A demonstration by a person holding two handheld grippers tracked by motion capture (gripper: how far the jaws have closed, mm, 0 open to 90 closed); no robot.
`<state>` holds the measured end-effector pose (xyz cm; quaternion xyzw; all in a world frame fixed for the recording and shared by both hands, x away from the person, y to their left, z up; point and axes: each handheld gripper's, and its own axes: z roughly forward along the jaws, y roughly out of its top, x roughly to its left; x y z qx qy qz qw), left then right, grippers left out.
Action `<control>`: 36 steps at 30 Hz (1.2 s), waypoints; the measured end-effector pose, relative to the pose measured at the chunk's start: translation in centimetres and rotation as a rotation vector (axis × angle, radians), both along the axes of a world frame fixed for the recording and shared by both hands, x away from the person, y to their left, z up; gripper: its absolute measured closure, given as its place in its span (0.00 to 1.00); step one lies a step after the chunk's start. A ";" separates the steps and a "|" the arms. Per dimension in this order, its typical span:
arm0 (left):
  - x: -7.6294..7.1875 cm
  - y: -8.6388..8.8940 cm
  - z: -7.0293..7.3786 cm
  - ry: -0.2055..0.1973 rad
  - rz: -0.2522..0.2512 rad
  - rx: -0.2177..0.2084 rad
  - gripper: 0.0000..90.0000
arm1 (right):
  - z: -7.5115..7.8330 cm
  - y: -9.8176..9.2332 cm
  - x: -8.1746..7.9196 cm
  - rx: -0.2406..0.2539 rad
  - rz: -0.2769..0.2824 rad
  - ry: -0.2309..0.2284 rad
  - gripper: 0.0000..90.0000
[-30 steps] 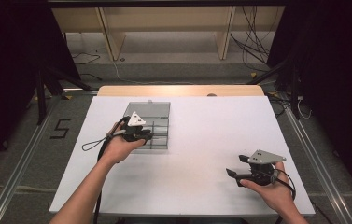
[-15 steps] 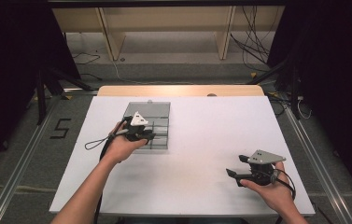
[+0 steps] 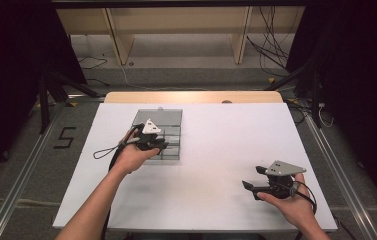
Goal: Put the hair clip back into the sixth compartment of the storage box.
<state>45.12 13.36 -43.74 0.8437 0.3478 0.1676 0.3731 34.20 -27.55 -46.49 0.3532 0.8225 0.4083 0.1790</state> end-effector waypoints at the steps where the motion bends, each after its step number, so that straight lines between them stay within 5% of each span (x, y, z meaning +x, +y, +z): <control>1: 0.0 -0.1 0.0 0.000 0.000 -0.002 0.85 | 0.0 0.0 0.0 0.000 0.000 0.000 0.30; 36: 0.8 -1.1 -0.9 0.028 -0.012 0.032 0.84 | 0.0 0.0 0.0 -0.001 0.001 0.005 0.30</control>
